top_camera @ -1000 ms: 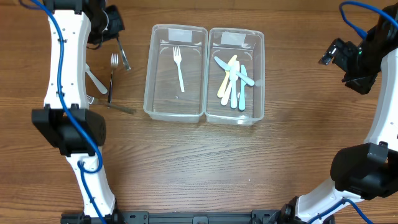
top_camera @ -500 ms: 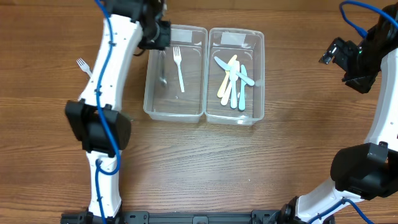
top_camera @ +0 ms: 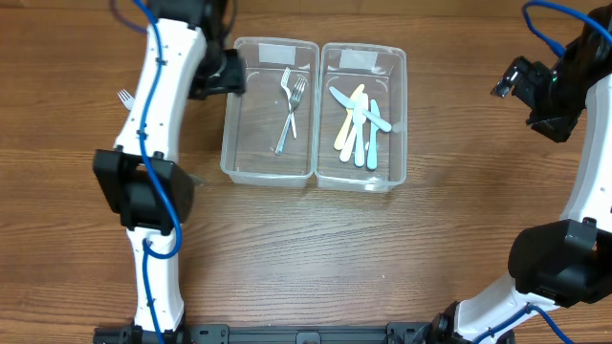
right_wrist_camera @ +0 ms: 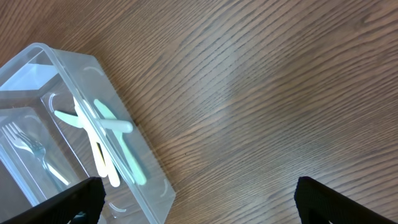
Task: Pack container
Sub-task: 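Carry silver fork into left container and release it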
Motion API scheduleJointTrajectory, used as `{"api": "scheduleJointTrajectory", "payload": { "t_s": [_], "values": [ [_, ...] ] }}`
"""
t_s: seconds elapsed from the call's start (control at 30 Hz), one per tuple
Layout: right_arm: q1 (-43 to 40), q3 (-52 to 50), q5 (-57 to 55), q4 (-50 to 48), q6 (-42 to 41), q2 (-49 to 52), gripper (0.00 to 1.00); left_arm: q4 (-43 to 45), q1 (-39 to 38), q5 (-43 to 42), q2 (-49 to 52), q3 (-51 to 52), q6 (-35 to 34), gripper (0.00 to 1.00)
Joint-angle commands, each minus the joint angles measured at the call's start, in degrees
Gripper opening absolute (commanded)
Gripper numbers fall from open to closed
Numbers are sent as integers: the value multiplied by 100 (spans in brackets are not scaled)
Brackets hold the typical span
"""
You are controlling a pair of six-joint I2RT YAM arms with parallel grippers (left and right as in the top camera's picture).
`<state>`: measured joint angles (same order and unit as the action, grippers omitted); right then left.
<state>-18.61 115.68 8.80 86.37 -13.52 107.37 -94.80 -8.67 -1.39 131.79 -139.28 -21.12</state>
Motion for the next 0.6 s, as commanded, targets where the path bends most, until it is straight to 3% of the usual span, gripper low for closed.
{"api": "scheduleJointTrajectory", "payload": {
  "t_s": [0.0,0.13,0.23,0.3,0.4,0.57],
  "values": [
    [33,13,33,-35,-46,-52,100,-203,584,586,-216,81,-1158,69],
    [33,13,33,-26,-46,-52,100,66,863,953,-205,599,-1982,90],
    [33,13,33,-37,-46,-52,100,809,1034,898,-205,1185,-2055,87],
    [33,13,33,-55,-46,-52,100,1504,1093,549,-205,1600,-1427,82],
    [33,13,35,-61,-46,-52,100,2380,1088,-44,-205,2094,35,79],
    [33,13,33,-50,-46,-52,100,2909,1117,651,-203,2516,321,73]
  ]
}}
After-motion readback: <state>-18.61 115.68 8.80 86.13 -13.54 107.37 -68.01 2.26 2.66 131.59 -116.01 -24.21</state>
